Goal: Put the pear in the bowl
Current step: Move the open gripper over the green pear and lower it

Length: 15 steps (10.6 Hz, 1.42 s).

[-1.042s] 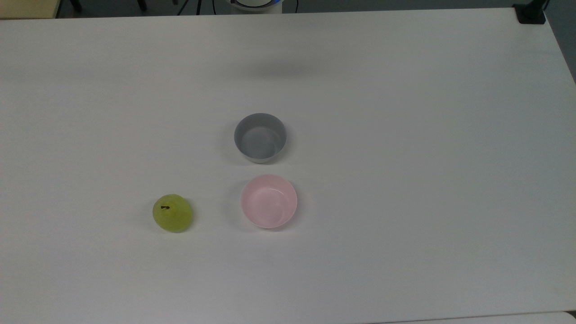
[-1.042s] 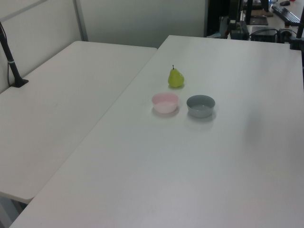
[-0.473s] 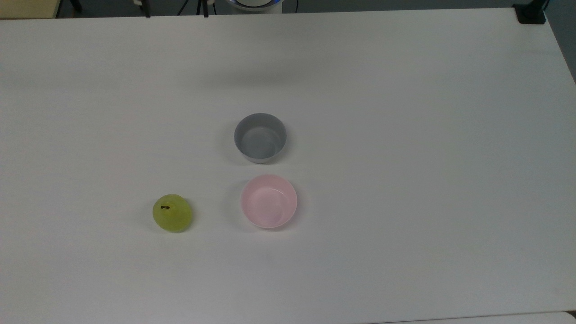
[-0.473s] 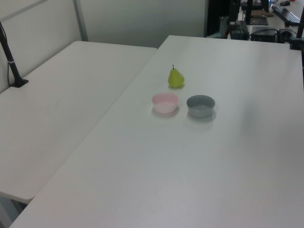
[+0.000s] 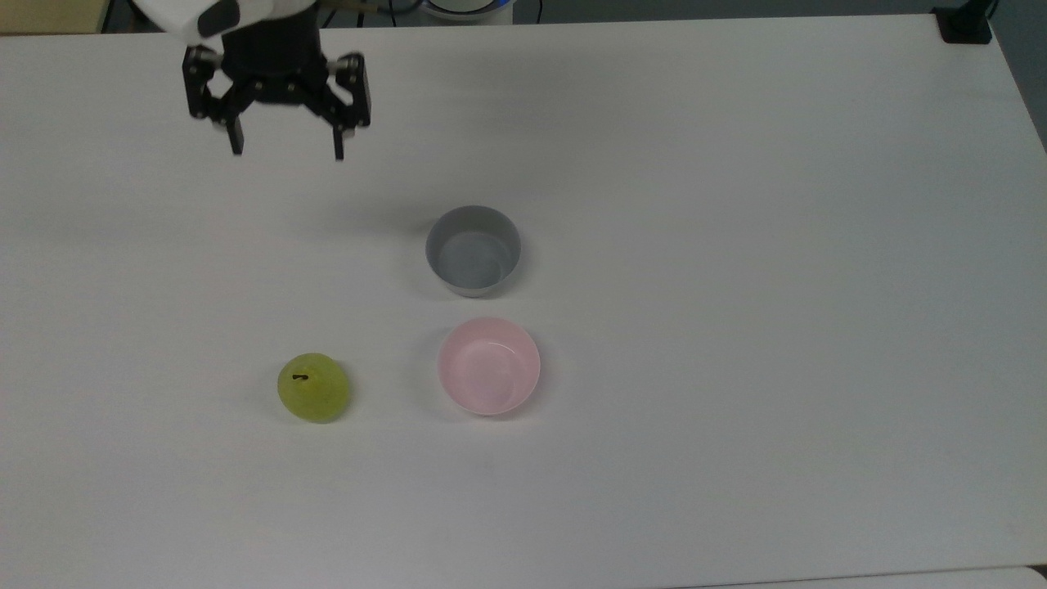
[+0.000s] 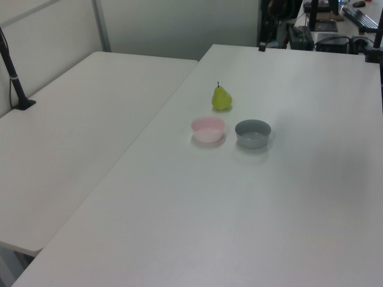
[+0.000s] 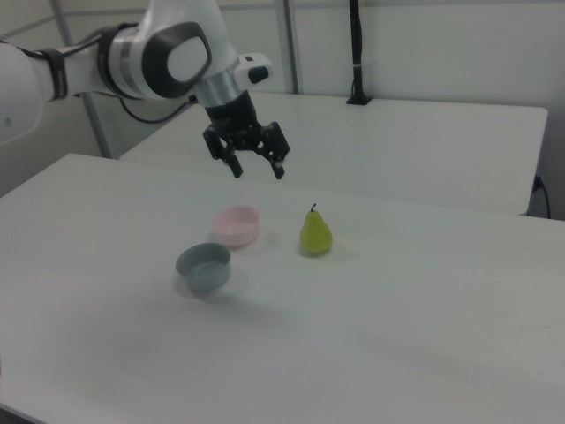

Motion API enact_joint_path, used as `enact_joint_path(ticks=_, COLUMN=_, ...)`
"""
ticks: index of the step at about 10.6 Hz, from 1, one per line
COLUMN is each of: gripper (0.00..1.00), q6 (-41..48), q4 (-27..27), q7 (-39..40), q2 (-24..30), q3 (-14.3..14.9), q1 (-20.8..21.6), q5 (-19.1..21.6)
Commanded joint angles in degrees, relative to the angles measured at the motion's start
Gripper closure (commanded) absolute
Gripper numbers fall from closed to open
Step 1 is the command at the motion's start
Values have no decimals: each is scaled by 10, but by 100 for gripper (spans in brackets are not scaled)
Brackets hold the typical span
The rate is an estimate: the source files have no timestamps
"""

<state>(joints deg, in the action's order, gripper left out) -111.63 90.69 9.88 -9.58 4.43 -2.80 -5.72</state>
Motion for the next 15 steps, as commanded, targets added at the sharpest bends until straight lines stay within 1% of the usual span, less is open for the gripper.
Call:
enact_joint_path(ticks=1, gripper=4, q6=-90, q4=-2, q7=-55, q2=-42, q3=13, q1=3, q5=-2)
enact_joint_path(ticks=4, gripper=3, q6=-180, q4=2, q7=-85, q2=-81, q3=13, q1=-4, q5=-1)
enact_joint_path(ticks=7, gripper=3, q6=-269, q4=3, q7=-85, q2=-133, q3=14, q1=-4, q5=-3)
enact_joint_path(ticks=10, gripper=4, q6=-326, q4=4, q7=-85, q2=-175, q3=14, q1=-1, q5=-8)
enact_joint_path(ticks=13, gripper=4, q6=-367, q4=3, q7=-85, q2=-200, q3=14, q1=2, q5=-7)
enact_joint_path(ticks=14, gripper=9, q6=-379, q4=4, q7=-86, q2=-203, q3=14, q1=2, q5=-7)
enact_joint_path(ticks=15, gripper=9, q6=-391, q4=3, q7=-86, q2=-209, q3=14, q1=2, q5=-6)
